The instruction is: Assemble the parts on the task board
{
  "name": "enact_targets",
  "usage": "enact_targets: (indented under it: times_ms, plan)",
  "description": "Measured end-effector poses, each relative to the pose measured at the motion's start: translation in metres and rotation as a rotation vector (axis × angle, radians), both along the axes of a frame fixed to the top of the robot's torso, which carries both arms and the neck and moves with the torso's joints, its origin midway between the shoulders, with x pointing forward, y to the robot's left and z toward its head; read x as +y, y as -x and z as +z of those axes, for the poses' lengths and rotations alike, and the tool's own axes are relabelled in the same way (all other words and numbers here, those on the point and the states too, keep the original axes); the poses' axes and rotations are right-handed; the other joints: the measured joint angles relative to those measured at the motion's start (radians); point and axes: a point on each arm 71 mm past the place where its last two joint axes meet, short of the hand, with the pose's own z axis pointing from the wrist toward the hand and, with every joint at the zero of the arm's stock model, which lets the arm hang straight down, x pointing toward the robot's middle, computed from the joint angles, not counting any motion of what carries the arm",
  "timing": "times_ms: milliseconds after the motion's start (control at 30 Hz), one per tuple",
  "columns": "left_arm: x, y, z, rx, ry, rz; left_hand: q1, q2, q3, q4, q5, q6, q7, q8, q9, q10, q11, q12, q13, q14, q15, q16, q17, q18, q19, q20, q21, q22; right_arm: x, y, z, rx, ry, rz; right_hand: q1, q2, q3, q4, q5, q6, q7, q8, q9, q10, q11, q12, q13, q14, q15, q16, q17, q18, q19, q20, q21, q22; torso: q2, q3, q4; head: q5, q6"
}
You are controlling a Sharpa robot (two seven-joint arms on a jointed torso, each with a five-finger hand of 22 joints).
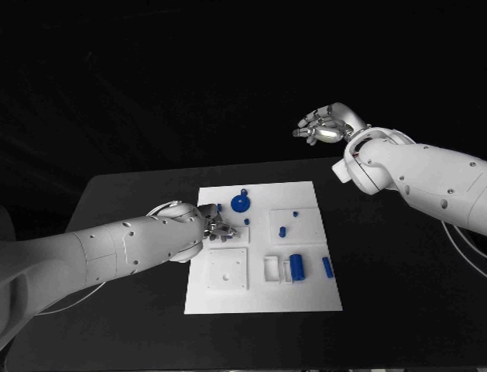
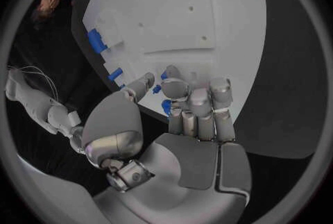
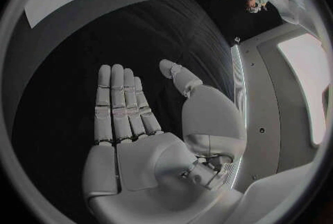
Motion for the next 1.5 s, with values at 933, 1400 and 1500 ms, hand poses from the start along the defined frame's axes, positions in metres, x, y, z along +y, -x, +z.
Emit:
enact_targets:
  times_ms: [933, 1400, 1500]
  plan:
    - [0.036, -0.024, 0.069, -0.032, 0.189, 0.107, 0.093, 0.061, -0.180, -0.068, 0.064, -0.148, 0.051, -0.085, -0.016, -0.128, 0.041, -0.066, -0.005, -0.115, 0.035, -0.066, -0.024, 0.000, -0.103, 0.033, -0.051, -0.005, -0.014, 0.000, -0.001, 0.002, 0.005, -0.023, 0.000, 0.000, 0.000, 0.000, 0.000, -0.003, 0.003, 0.000, -0.001, 0.000, 0.000, 0.000, -0.003, 0.000, 0.000, 0.000, 0.000, 0.000, 0.000, 0.000, -0.004, 0.000, -0.001, -0.0015, 0.0014, -0.005, 0.031]
    - [0.053, -0.060, 0.078, -0.039, 0.154, 0.170, 0.104, 0.099, -0.212, -0.100, 0.073, -0.227, 0.087, -0.140, -0.084, -0.190, 0.075, -0.146, -0.042, -0.165, 0.067, -0.135, -0.063, -0.031, -0.145, 0.048, -0.124, -0.037, -0.016, 0.001, -0.003, 0.005, 0.005, -0.024, 0.000, 0.000, 0.000, 0.000, 0.000, -0.003, 0.003, 0.000, -0.002, 0.000, 0.000, 0.000, -0.005, 0.000, 0.000, 0.000, 0.000, 0.000, 0.000, 0.000, -0.004, 0.000, 0.002, -0.0026, -0.0007, 0.007, 0.061]
    - [0.056, -0.067, 0.078, -0.045, 0.138, 0.182, 0.100, 0.103, -0.216, -0.096, 0.066, -0.227, 0.087, -0.140, -0.090, -0.190, 0.075, -0.146, -0.043, -0.165, 0.068, -0.135, -0.064, -0.031, -0.145, 0.048, -0.124, -0.038, -0.015, 0.002, -0.003, 0.005, 0.004, -0.022, 0.000, 0.000, 0.000, 0.000, 0.000, -0.003, 0.003, 0.000, -0.002, 0.000, 0.000, 0.000, -0.005, 0.000, 0.000, 0.000, 0.000, 0.000, 0.000, 0.000, -0.004, 0.000, 0.002, -0.0027, -0.0012, 0.011, 0.065]
